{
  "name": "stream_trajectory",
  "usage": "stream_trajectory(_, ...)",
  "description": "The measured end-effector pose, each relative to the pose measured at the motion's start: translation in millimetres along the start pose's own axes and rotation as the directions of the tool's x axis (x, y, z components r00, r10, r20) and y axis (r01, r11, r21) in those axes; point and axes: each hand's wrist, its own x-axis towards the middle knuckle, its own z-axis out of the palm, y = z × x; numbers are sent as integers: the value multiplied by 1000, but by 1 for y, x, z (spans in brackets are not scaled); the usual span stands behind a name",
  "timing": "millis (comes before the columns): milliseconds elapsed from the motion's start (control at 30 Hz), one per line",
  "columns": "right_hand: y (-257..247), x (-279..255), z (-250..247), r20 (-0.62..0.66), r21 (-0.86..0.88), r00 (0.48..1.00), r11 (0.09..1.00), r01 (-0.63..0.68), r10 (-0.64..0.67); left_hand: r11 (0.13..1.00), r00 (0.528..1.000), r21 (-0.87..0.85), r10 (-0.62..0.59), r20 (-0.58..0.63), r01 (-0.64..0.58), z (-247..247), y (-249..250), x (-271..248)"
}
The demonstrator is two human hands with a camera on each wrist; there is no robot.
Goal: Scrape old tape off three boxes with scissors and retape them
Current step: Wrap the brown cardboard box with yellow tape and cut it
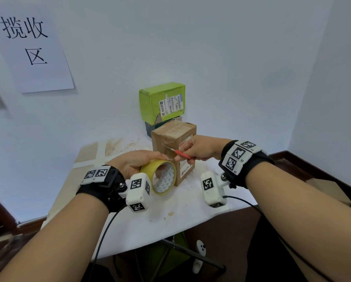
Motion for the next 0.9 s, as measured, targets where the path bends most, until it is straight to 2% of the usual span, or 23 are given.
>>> stream_trajectory(167,-1,-1,1,87,6,995,999,-53,53,994,998,84,70,6,-70,-8,3,-4)
stream_trajectory(233,0,-1,6,160,-2,980,993,-117,115,972,983,198,152,-106,-128,-18,6,-7)
stream_trajectory(267,2,-1,8,202,-6,967,988,-155,153,945,959,294,208,-192,-146,-23,6,-8)
stream_trajectory(333,7,-3,12,284,-33,933,974,-222,223,849,878,508,345,-333,-141,-34,4,-8)
stream_trajectory(400,11,-5,14,309,-100,911,962,-254,272,703,789,706,482,-380,-90,-46,0,-6)
stream_trajectory(467,14,-8,15,277,-204,901,937,-284,334,589,735,808,551,-396,-6,-56,-9,-2)
stream_trajectory(533,18,-8,13,227,-303,870,881,-363,437,561,727,827,552,-409,38,-62,-19,3)
stream_trajectory(600,27,-7,8,175,-347,812,806,-479,557,565,759,823,511,-404,58,-63,-29,7)
stream_trajectory(667,38,-6,3,133,-306,750,746,-591,648,563,810,824,457,-368,57,-59,-34,8)
stream_trajectory(700,41,-7,2,113,-255,738,737,-625,665,549,836,833,427,-344,62,-57,-34,8)
stream_trajectory(767,44,-13,3,20,-115,767,763,-636,642,457,872,884,387,-300,101,-53,-31,7)
stream_trajectory(833,46,-17,5,-87,17,806,810,-586,586,326,849,933,438,-294,154,-51,-25,6)
stream_trajectory(900,51,-14,10,-173,15,817,831,-556,550,288,758,944,576,-306,163,-48,-16,2)
